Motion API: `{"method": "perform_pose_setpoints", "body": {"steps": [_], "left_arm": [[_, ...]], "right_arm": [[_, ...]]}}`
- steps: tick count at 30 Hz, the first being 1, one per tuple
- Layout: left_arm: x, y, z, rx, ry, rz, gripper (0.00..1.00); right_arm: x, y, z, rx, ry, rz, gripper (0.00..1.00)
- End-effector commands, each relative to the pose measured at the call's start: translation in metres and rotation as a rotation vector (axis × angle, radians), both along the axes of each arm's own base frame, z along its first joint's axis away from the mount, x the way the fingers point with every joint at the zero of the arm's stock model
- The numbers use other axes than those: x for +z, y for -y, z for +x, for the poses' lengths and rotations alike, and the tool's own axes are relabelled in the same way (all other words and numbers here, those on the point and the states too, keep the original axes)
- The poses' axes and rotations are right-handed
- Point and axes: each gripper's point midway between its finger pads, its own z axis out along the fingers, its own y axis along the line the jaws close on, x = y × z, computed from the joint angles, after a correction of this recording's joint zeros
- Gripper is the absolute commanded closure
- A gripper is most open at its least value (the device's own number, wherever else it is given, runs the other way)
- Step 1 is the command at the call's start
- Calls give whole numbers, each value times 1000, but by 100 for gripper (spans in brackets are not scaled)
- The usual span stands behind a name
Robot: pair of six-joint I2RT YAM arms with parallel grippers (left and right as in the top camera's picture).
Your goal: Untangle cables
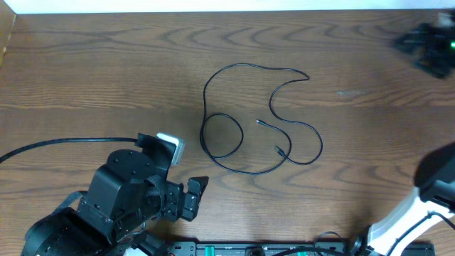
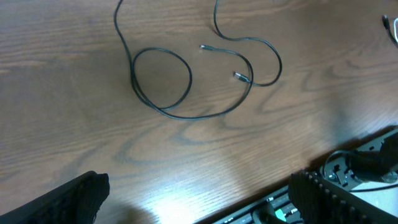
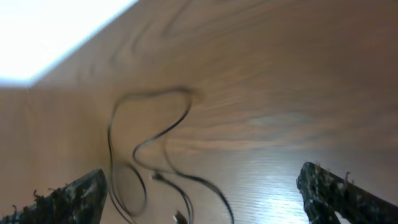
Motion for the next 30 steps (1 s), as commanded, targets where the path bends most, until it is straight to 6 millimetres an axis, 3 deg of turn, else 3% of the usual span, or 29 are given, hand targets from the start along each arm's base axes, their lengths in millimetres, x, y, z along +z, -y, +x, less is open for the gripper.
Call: {"method": "perform_pose_setpoints", "body": {"steps": [1, 8, 14, 21, 30], "left_arm": [[4, -8, 8, 72, 29, 8, 2], [5, -26, 19, 189, 63, 52, 2], [12, -41, 19, 189, 144, 116, 2], [28, -68, 2, 259, 248, 83, 2], [20, -84, -8, 371, 198, 67, 2]], "right_arm": [[2, -71, -4, 250, 36, -191, 4], [-13, -180, -23, 547, 39, -425, 1], [-17, -250, -54, 824, 103, -463, 1], [-25, -281, -73, 917, 105, -477, 1], [-93, -282, -111, 1036, -55, -479, 1]]}}
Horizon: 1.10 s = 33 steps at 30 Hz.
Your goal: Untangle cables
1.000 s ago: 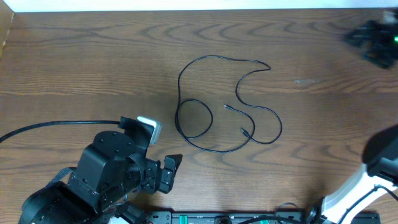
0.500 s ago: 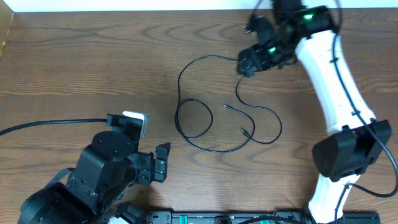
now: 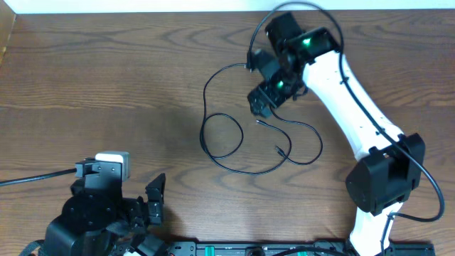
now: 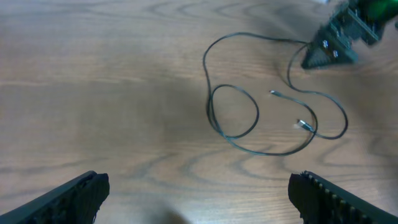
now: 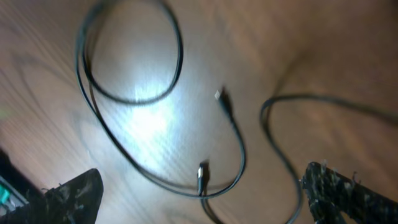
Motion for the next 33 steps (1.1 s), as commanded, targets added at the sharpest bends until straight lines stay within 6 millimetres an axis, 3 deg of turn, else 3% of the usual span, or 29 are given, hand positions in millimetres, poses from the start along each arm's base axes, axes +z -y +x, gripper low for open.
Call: {"method": "perform_pose_setpoints", "body": {"steps": [1, 5, 10, 25, 33], "left_arm": [[-2, -8, 0, 56, -10, -1, 2], [-5, -9, -3, 58, -28, 5, 2], [-6, -7, -4, 61, -41, -21, 2], [-11, -8, -8, 58, -65, -7, 2], [-11, -8, -8, 57, -65, -7, 2]], "right_arm": [[-20, 3, -22, 71, -45, -32, 1], [-47, -4, -45, 117, -103, -54, 1], [-65, -24, -67, 198, -109, -69, 1], [-79, -101, -102, 364, -2, -1, 1], [-83, -148, -98, 305, 105, 120, 1]]}}
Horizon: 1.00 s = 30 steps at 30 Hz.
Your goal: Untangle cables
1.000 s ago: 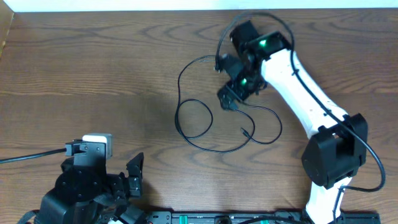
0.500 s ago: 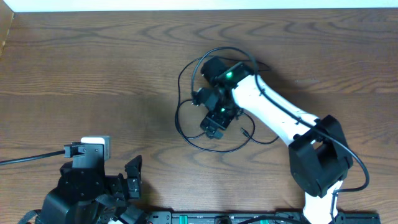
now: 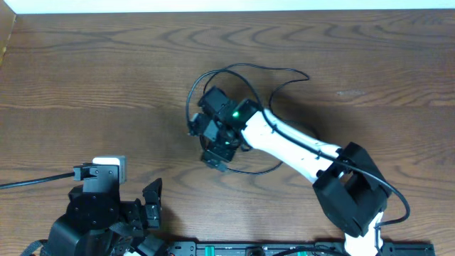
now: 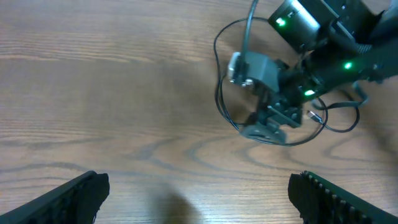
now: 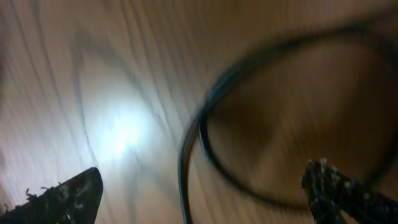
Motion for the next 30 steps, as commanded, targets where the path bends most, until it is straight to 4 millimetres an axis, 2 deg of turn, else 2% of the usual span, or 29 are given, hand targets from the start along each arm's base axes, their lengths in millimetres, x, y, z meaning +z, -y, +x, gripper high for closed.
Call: {"method": "perform_pose_setpoints", "body": {"steps": [1, 12, 17, 25, 30], "left_arm": [[0, -1, 0, 14, -5, -6, 2], [-1, -2, -1, 14, -11, -3, 2], [-1, -1, -1, 11, -12, -6, 2], [-1, 0, -1, 9, -13, -7, 2], [-1, 0, -1, 9, -13, -7, 2]], "right_arm": [[3, -10, -4, -67, -5, 50, 1], [-24, -13, -4, -158, -13, 103, 2], [-35, -14, -3, -209, -13, 140, 14], [-42, -16, -1, -270, -19, 183, 28], [-42, -17, 0, -300, -31, 192, 46]]}}
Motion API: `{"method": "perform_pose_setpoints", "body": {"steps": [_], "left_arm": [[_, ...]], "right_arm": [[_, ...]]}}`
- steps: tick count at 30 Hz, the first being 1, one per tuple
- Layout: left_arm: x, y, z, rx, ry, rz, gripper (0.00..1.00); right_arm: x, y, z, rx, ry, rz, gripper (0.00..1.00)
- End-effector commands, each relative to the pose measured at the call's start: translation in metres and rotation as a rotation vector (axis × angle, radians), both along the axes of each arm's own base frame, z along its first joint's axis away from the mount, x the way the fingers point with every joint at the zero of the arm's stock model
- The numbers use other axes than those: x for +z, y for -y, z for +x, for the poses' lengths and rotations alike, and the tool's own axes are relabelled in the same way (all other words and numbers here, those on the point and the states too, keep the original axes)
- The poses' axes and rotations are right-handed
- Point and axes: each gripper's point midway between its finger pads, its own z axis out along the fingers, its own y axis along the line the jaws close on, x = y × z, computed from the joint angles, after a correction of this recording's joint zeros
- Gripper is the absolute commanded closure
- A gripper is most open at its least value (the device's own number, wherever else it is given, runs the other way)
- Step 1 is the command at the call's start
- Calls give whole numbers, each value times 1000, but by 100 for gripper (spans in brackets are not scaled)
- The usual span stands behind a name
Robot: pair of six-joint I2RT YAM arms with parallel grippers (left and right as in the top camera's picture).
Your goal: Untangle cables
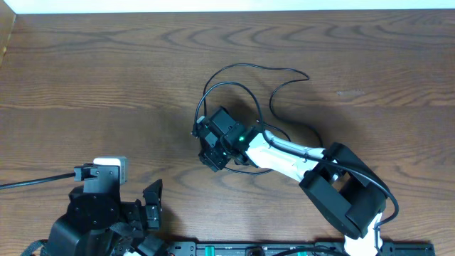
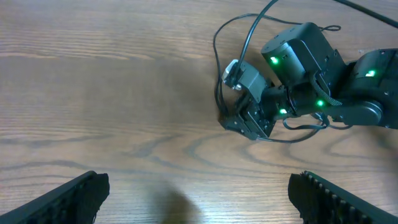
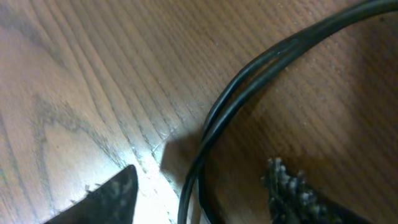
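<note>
A thin black cable (image 1: 274, 70) lies in crossing loops on the wooden table (image 1: 85, 85). My right gripper (image 1: 212, 153) is down at the left side of the loops. In the right wrist view two strands of the cable (image 3: 261, 68) run side by side between the fingers (image 3: 106, 199); the jaws are narrowed around them but do not touch them. The left wrist view shows the right gripper (image 2: 245, 127) low on the cable (image 2: 215, 46). My left gripper (image 2: 199, 205) is open and empty near the front left edge, far from the cable.
A black rail (image 1: 249, 249) with green lights runs along the table's front edge. A cable to the left arm's base (image 1: 35, 181) trails off the left side. Bare wood lies to the left of and behind the loops.
My right gripper has come lower onto the left side of the loops, and its jaws have narrowed around two strands. The loop there has shifted slightly. The left arm has not moved.
The cable first lay alone in loose loops, with the right arm off at the right edge and the left gripper near the front middle. The left arm then stood further left and the right gripper hung over the cable's top bend. It then stood over the left loop, and is now down on it.
</note>
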Motion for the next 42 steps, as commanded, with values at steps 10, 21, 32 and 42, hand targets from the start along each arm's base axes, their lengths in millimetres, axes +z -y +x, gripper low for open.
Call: {"method": "perform_pose_setpoints", "body": {"steps": [10, 21, 32, 42], "left_arm": [[0, 2, -1, 2, -10, -17, 2], [-1, 2, -1, 2, -11, -16, 2], [0, 2, -1, 2, -10, -16, 2], [0, 2, -1, 2, -11, -17, 2]], "right_arm": [[8, -1, -2, -76, -43, 31, 99], [52, 13, 22, -137, 12, 81, 99], [125, 149, 96, -514, 210, -54, 99], [96, 242, 96, -726, 76, -253, 99]]}}
